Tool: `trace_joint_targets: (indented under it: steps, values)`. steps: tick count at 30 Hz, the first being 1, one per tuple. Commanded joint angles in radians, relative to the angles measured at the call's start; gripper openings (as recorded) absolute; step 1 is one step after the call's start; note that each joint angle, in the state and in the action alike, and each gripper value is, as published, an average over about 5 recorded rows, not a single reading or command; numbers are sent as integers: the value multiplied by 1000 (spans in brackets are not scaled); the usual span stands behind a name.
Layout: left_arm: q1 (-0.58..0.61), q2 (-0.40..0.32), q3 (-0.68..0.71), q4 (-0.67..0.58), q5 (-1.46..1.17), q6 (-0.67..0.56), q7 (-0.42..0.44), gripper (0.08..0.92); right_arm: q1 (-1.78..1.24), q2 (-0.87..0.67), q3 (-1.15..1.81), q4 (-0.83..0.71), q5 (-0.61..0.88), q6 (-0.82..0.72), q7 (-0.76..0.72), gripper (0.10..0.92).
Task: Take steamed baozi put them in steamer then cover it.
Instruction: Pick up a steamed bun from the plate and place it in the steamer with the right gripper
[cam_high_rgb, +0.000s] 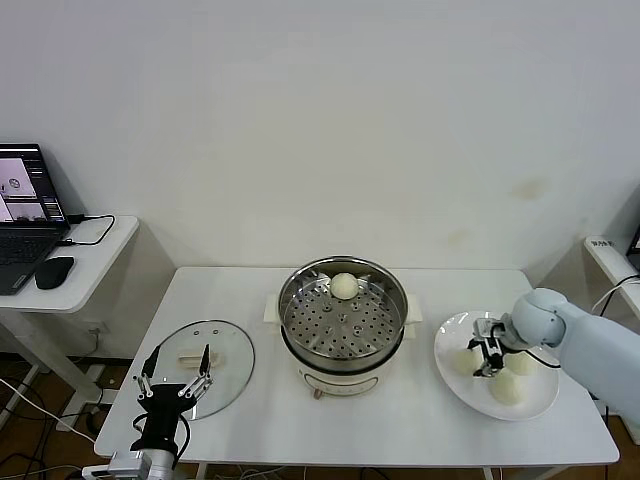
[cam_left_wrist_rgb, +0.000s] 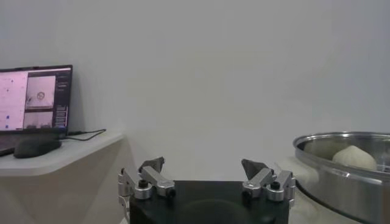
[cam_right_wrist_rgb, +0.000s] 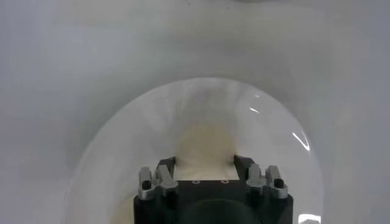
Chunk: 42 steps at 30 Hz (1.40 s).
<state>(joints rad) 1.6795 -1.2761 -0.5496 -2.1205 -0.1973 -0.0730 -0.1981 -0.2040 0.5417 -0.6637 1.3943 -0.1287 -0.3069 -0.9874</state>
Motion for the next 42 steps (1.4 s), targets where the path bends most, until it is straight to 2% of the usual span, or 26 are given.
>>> trace_joint_targets:
  steps: [1, 11, 17, 22, 30, 36, 42]
  values:
    - [1, 0, -1, -2, -1, 0, 0, 823, 5, -6, -1, 2, 0, 3, -6, 588]
    - [1, 7, -4, -7, -2, 1, -1, 823, 188, -89, -78, 87, 84, -1, -15, 568]
    - [-3, 14, -3, -12, -5, 3, -1, 823, 465, -129, -203, 163, 240, -31, -27, 568]
    - [-10, 21, 0, -9, -9, 4, -1, 823, 751, -98, -397, 218, 386, -87, -11, 573]
    - [-18, 26, -4, -7, -16, 3, -1, 823, 1003, 123, -590, 249, 633, -214, 77, 578]
    - [-22, 25, -17, -9, -23, 3, -2, 823, 918, 341, -596, 204, 754, -318, 175, 585]
    - [-20, 22, -32, -18, -28, 3, -3, 823, 803, 505, -591, 111, 787, -389, 252, 585]
